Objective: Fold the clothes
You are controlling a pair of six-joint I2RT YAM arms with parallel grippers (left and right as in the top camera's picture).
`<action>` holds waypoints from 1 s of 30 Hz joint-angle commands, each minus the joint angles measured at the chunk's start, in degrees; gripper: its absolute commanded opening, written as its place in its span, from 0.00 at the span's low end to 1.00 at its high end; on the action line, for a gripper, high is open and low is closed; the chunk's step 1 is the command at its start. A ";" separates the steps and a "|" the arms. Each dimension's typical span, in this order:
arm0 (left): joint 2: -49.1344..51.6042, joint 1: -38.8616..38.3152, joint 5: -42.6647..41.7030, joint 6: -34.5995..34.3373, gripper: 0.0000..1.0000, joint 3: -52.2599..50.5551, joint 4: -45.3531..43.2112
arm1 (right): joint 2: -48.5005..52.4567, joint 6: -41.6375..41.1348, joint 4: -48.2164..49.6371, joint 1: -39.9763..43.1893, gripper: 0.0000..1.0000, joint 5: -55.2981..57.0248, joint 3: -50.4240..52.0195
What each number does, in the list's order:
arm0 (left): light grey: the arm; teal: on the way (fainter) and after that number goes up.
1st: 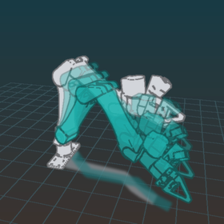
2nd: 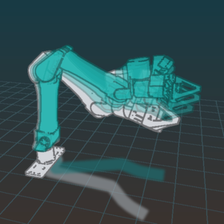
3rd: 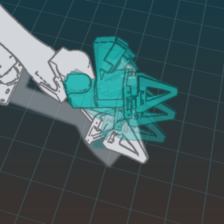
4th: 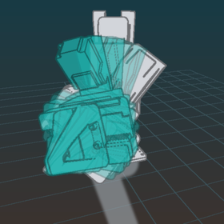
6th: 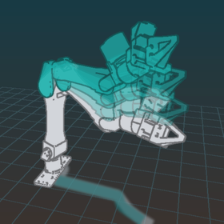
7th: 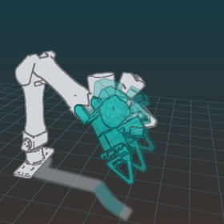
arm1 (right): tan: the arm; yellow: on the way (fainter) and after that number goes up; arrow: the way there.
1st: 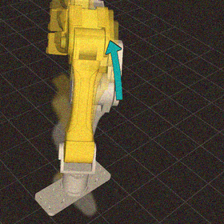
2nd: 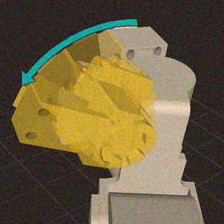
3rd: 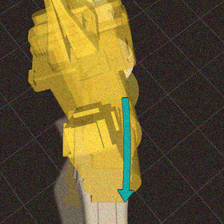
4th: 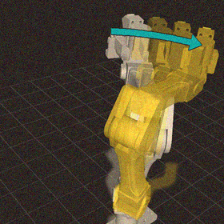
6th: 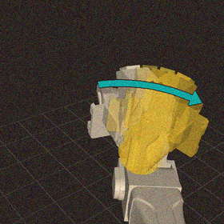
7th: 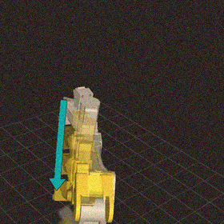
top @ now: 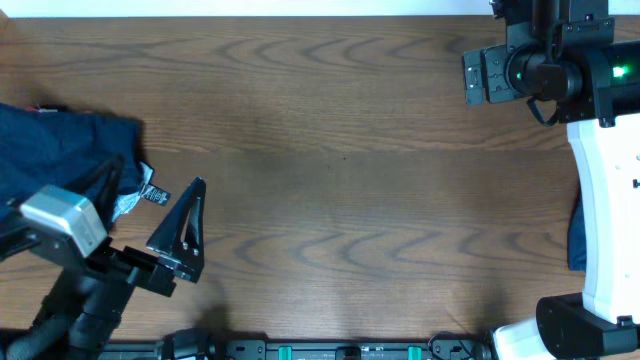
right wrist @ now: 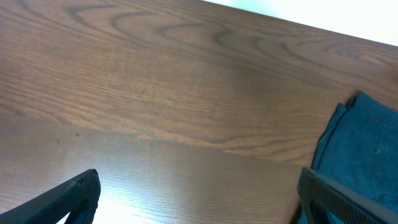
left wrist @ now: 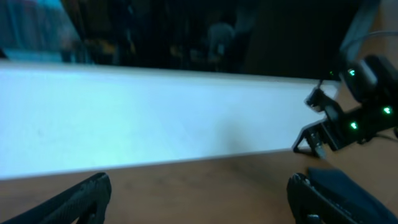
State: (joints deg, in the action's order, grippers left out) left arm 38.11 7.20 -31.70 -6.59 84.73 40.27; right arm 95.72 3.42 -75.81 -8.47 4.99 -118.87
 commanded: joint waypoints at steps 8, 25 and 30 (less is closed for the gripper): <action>-5.64 -12.74 38.95 -0.76 0.82 -1.79 -0.94 | -0.79 0.50 -0.07 0.59 0.99 0.79 -0.55; -29.05 -6.78 40.94 -3.85 0.85 -38.97 -8.59 | -0.79 0.52 -0.07 0.59 0.99 0.79 -0.55; -33.27 -5.55 39.69 -5.14 0.98 -49.27 -13.14 | -0.79 0.52 -0.07 0.59 0.99 0.81 -0.55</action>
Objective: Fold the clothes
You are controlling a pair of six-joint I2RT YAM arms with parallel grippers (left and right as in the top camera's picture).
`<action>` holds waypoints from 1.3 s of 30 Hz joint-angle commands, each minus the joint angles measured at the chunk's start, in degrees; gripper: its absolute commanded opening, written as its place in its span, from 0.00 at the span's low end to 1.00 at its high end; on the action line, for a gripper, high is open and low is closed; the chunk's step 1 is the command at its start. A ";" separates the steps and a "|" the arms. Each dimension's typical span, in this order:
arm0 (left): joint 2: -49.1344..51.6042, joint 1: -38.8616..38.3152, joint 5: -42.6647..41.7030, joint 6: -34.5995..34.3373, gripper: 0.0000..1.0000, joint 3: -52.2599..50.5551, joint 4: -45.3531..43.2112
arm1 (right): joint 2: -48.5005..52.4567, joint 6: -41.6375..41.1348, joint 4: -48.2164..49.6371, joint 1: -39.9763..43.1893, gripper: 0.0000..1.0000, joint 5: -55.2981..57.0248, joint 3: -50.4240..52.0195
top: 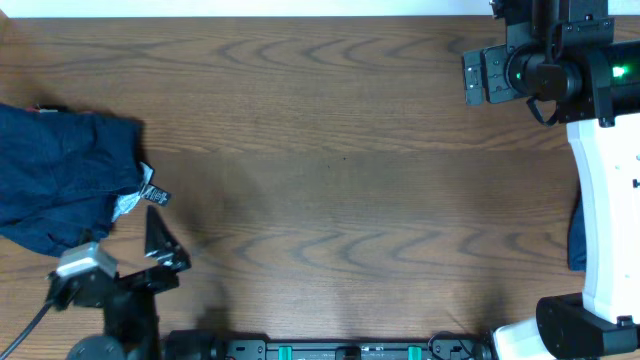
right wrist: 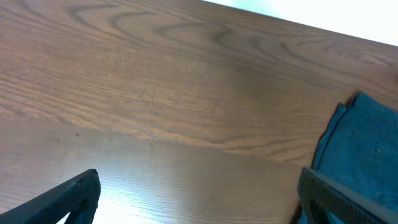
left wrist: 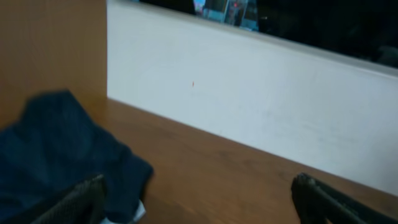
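Observation:
A crumpled dark blue garment (top: 60, 190) lies at the table's left edge, a white tag (top: 150, 192) at its right side. It also fills the lower left of the left wrist view (left wrist: 62, 149). My left gripper (top: 160, 245) sits near the front edge just right of the garment, open (left wrist: 199, 208), with nothing between its fingers. My right gripper (right wrist: 199, 205) is open over bare wood at the far right. A teal-blue cloth (right wrist: 364, 149) lies beside its right finger.
The wooden table (top: 340, 170) stretches between the two arms. A white wall (left wrist: 261, 118) runs along the table's far side. The right arm's white link (top: 605, 200) stands along the right edge, with a blue cloth (top: 575, 235) partly hidden behind it.
My left gripper has drawn back toward the front edge and turned from facing the right arm to facing the blue garment. It stays open. The right arm has not moved.

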State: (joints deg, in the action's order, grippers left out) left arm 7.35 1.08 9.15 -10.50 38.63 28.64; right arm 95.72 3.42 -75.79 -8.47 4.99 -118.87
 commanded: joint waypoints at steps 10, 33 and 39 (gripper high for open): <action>-7.26 2.97 -1.01 -1.16 0.98 -16.15 -1.99 | -0.79 0.50 -0.09 0.59 0.99 0.79 -0.55; -7.26 3.23 -0.98 0.57 0.98 -32.57 -8.50 | -0.79 0.52 -0.09 0.59 0.99 0.79 -0.55; -7.26 3.23 -1.01 0.55 0.98 -32.57 -8.57 | -0.79 0.52 -0.09 0.59 0.99 0.79 -0.55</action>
